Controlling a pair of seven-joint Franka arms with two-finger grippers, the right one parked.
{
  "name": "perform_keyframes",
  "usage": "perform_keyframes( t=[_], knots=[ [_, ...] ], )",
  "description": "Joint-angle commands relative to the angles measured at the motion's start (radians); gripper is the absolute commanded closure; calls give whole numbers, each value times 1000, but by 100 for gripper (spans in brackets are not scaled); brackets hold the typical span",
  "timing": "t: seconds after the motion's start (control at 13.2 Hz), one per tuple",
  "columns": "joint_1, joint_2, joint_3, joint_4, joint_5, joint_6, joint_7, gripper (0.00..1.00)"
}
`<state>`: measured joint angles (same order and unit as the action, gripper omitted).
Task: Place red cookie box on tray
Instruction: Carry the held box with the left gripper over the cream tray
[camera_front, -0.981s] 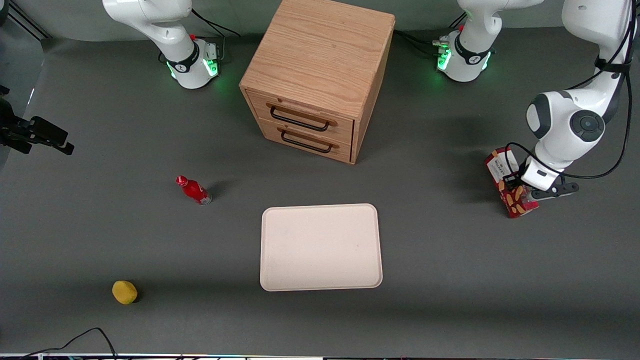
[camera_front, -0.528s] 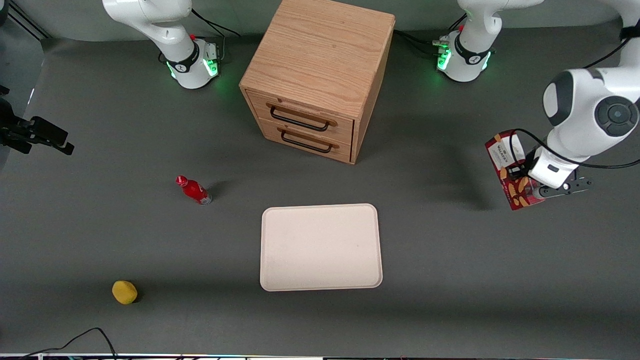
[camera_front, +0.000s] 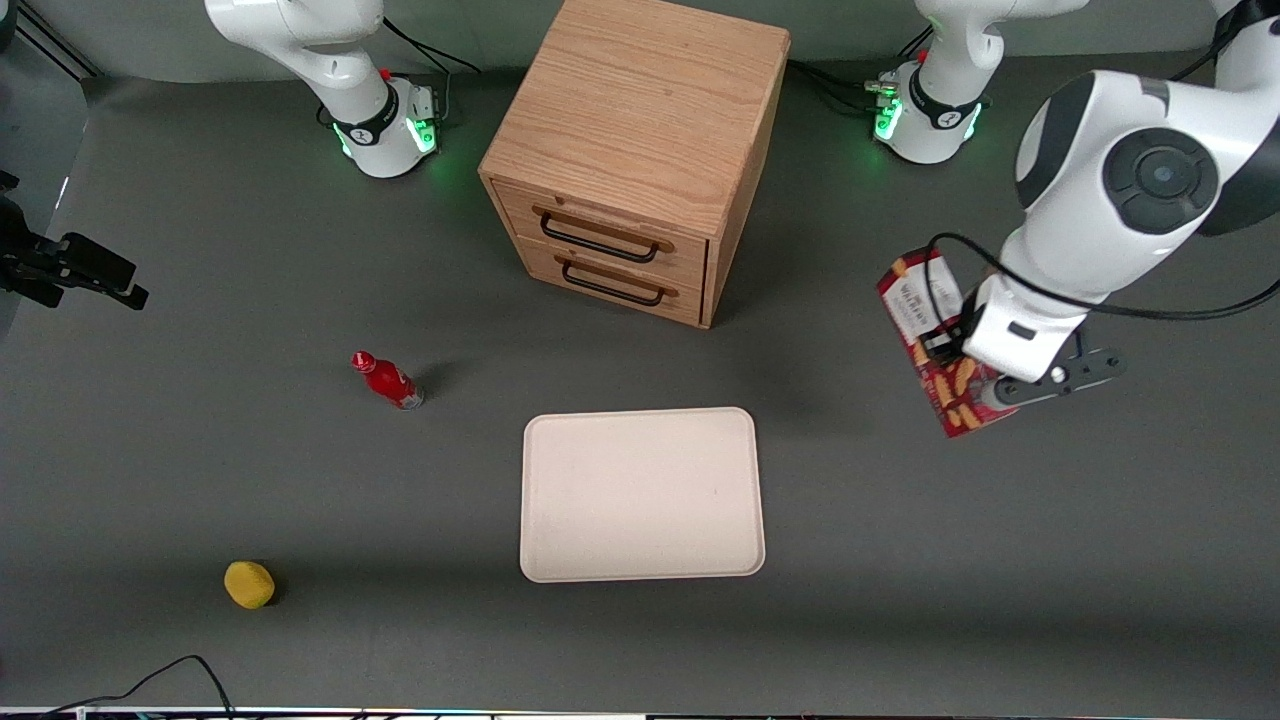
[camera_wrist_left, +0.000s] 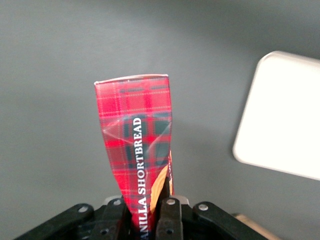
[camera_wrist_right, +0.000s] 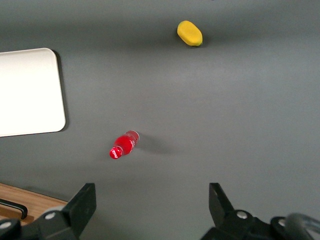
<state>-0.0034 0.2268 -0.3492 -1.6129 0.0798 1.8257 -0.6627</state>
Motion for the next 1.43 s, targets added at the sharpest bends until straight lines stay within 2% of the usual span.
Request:
perform_keyframes(
  t=[0.0, 0.23, 0.38, 0.53, 0.98, 1.36],
  knots=[
    [-71, 250, -39, 273, 73, -42, -180, 79],
    [-197, 438, -39, 467, 175, -20, -346, 79],
    [-277, 502, -27, 493, 237, 80, -457, 78],
    [-314, 542, -21, 493, 261, 141, -500, 78],
    [-357, 675, -2, 492, 385, 308, -491, 77],
    [-372, 729, 12, 492, 414, 356, -492, 76]
  ],
)
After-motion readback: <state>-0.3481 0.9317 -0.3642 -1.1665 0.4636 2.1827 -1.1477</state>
